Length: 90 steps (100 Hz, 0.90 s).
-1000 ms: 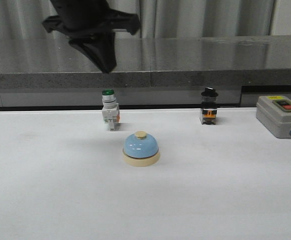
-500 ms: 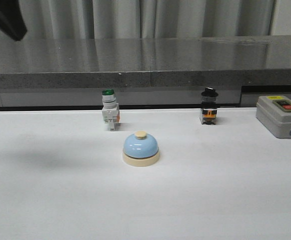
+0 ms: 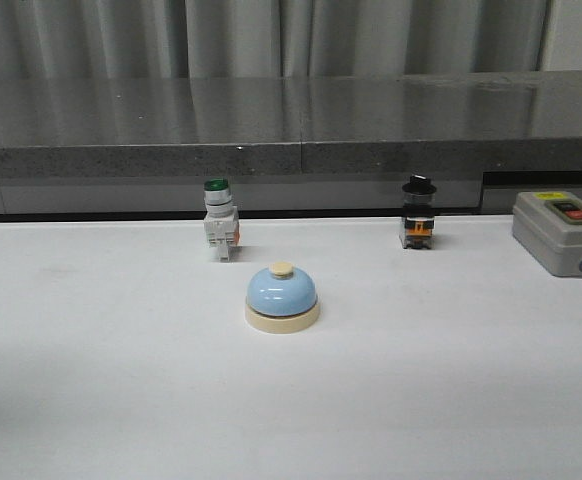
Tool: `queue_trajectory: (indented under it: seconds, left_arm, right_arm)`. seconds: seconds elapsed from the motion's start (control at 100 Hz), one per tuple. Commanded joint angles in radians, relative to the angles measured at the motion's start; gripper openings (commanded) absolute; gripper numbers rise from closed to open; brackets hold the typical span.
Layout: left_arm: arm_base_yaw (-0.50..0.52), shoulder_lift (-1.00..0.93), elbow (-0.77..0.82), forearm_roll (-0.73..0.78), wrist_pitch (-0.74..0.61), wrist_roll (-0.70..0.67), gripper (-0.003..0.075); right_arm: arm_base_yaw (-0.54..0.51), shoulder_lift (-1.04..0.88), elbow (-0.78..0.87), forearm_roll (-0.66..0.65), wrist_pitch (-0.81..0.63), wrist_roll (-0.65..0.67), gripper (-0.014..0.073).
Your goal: Place and press bell with both arms
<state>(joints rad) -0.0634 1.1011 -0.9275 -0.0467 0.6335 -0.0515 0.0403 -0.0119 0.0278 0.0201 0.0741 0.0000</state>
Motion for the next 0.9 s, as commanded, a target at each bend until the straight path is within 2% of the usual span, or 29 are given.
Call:
queue_trajectory:
  seconds: [0.0, 0.51, 0.89]
  left_arm:
    - [0.008, -0.099, 0.028, -0.012, -0.087, -0.012, -0.002]
    - [0.008, -0.579, 0.361, -0.012, -0.263, -0.012, -0.002]
    - [0.008, -0.792, 0.498, -0.046, -0.308, -0.012, -0.002]
  right_arm:
    - [-0.005, -0.017, -0.016, -0.004, -0.086, 0.0, -0.0069]
    - [-0.005, -0.017, -0.016, -0.004, -0.086, 0.0, -0.0069]
    - [-0.005, -0.017, -0.016, -0.004, -0.086, 0.0, -0.0069]
